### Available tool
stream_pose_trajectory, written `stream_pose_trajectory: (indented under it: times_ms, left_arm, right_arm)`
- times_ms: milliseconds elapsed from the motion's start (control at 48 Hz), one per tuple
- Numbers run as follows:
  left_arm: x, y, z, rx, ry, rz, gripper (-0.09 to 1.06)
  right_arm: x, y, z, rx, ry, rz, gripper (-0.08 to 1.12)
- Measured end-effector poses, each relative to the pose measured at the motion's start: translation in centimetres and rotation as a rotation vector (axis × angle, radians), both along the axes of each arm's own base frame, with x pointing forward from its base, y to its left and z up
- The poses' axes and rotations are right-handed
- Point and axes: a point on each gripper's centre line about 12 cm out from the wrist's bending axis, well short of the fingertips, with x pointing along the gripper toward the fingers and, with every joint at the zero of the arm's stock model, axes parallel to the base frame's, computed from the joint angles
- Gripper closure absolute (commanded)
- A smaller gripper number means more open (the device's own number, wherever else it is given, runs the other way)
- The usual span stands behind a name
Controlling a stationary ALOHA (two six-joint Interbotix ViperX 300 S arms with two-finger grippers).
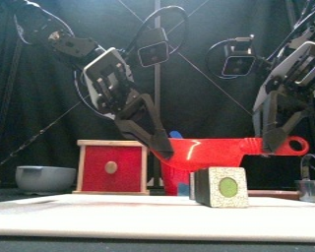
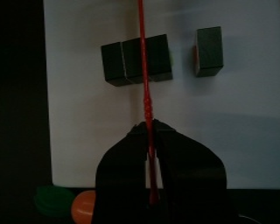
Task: Place sushi on board then cut the sushi with the knife then place the pieces on the plate
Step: Cut the sushi into 4 pieces
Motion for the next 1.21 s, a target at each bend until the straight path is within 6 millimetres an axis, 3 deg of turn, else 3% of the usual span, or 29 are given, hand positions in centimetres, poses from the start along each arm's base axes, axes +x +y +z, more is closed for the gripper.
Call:
stream_pose_trajectory:
  times_ms: [354,917,1208]
  left_arm:
    - [0.1,-0.1,-0.9,0.002,0.021,0.0,0.64]
    - [0.1,-0.1,-2.5,-0.018,0.06,0.024,0.64]
    - [0.0,-0.7,-2.6,-0.034,0.066,0.026,0.64]
  right_arm:
    - [0.1,0.0,-0.5,0.001,0.013,-0.003,0.78]
    - [0.8,1.0,-3.2,-0.003,0.099,0.018,0.78]
    - [0.8,1.8,-3.2,0.024,0.101,0.016,0.78]
